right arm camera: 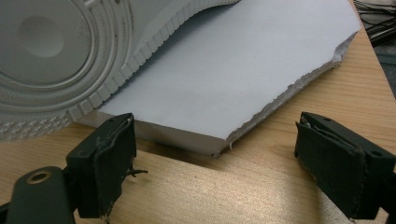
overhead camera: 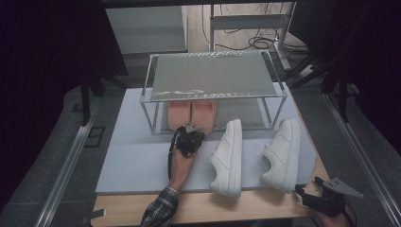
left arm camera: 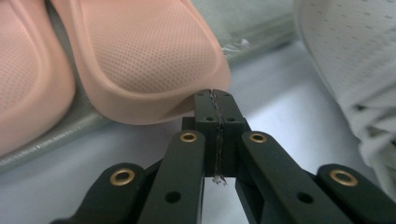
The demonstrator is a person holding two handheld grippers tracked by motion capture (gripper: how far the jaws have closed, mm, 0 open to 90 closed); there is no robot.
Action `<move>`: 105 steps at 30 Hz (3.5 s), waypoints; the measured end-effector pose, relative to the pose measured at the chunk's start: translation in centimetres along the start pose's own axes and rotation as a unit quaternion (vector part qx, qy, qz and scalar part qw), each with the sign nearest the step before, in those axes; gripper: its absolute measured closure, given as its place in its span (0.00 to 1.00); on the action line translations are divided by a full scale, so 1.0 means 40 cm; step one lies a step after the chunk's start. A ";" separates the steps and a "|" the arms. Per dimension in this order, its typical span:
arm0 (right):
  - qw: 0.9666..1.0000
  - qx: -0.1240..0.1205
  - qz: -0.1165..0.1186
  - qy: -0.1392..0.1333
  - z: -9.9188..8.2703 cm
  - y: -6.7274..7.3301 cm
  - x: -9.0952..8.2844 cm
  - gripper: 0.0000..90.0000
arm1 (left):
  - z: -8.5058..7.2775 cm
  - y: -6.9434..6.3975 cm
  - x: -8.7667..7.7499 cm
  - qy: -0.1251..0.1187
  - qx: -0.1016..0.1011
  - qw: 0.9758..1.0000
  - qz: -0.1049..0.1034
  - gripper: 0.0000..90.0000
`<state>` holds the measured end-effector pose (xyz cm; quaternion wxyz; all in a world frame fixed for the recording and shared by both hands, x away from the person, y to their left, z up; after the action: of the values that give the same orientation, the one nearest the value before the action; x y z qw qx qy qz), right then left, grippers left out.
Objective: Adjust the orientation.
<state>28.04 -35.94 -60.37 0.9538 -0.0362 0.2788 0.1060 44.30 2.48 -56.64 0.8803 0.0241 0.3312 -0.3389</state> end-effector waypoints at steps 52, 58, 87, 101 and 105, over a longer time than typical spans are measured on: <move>1.000 0.000 -0.001 -0.001 0.000 0.000 0.000 0.14 | -0.022 0.001 -0.110 0.011 0.049 0.999 0.009 0.32; 1.000 -0.001 -0.001 0.000 0.000 0.000 0.000 0.14 | -0.033 -0.002 -0.142 0.008 0.043 0.999 -0.001 0.22; 1.000 -0.004 -0.007 0.001 -0.001 0.001 0.001 0.14 | -0.154 0.006 -0.291 0.013 0.030 0.999 -0.022 0.15; 1.000 -0.007 -0.010 0.002 0.000 0.002 0.002 0.14 | -0.288 0.051 -0.372 -0.003 0.019 0.999 0.033 0.13; 1.000 -0.009 -0.012 0.003 -0.002 0.002 0.001 0.14 | -0.317 0.066 -0.384 -0.007 0.013 0.999 0.046 0.13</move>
<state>28.02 -35.87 -60.44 0.9538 -0.0485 0.2800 0.0974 30.26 16.81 -57.80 0.8966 0.0486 0.3191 -0.3030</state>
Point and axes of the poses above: each handheld gripper's, and its own axes: x roughly forward along the jaws, z roughly out of its top, y roughly to its left, the point moved 9 cm from there along x, roughly forward along the jaws, and after that the axes turned 8 degrees about -z, right-handed, at the moved point
